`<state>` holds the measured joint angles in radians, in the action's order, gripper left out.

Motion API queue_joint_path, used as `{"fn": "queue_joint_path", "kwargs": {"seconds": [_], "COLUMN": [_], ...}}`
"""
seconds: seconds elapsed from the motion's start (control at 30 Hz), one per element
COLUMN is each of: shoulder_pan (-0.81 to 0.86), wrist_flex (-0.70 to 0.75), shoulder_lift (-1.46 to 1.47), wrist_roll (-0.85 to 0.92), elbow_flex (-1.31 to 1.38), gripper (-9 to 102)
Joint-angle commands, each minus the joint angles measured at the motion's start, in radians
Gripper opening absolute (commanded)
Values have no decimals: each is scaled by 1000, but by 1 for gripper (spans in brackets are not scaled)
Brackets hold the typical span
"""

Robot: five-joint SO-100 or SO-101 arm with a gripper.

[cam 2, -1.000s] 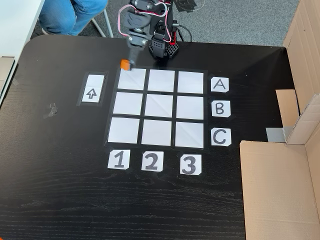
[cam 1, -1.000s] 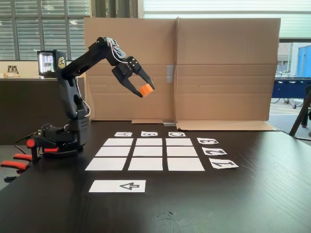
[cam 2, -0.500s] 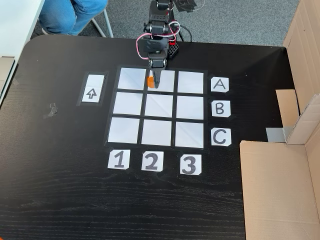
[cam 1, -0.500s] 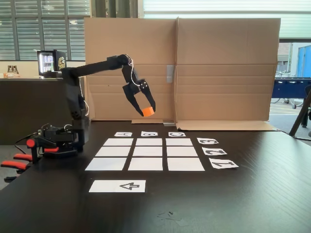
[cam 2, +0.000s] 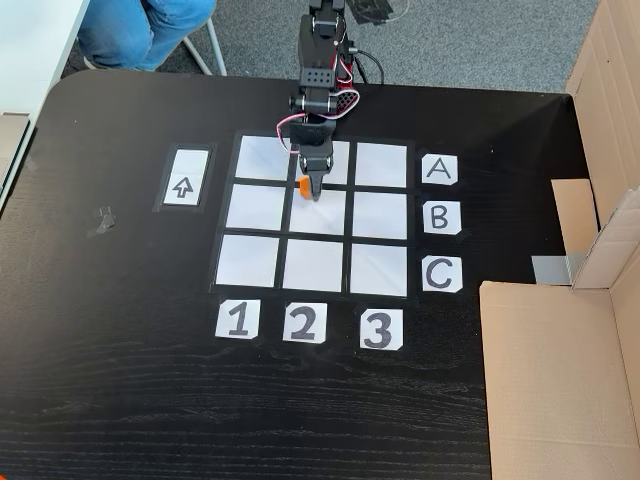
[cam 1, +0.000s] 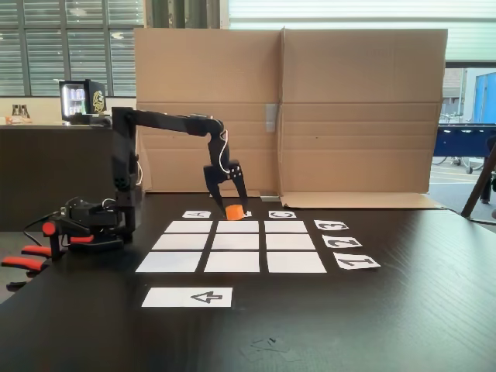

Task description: Pick up the round, orange token and place it in the grid on square B2.

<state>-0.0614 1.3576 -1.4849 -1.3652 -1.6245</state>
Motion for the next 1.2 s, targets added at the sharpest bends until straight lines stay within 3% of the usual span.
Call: {"fn": "queue_joint_path", "kwargs": {"seconds": [0.0, 1.07, 1.17], "shoulder_pan": [-14, -48, -49], "wrist_flex": [-21, -176, -172], "shoulder_lift": [18, 192, 196], "wrist_roll": [-17, -92, -103], "elbow_flex": [11, -40, -44], "gripper": [-1, -1, 6]}}
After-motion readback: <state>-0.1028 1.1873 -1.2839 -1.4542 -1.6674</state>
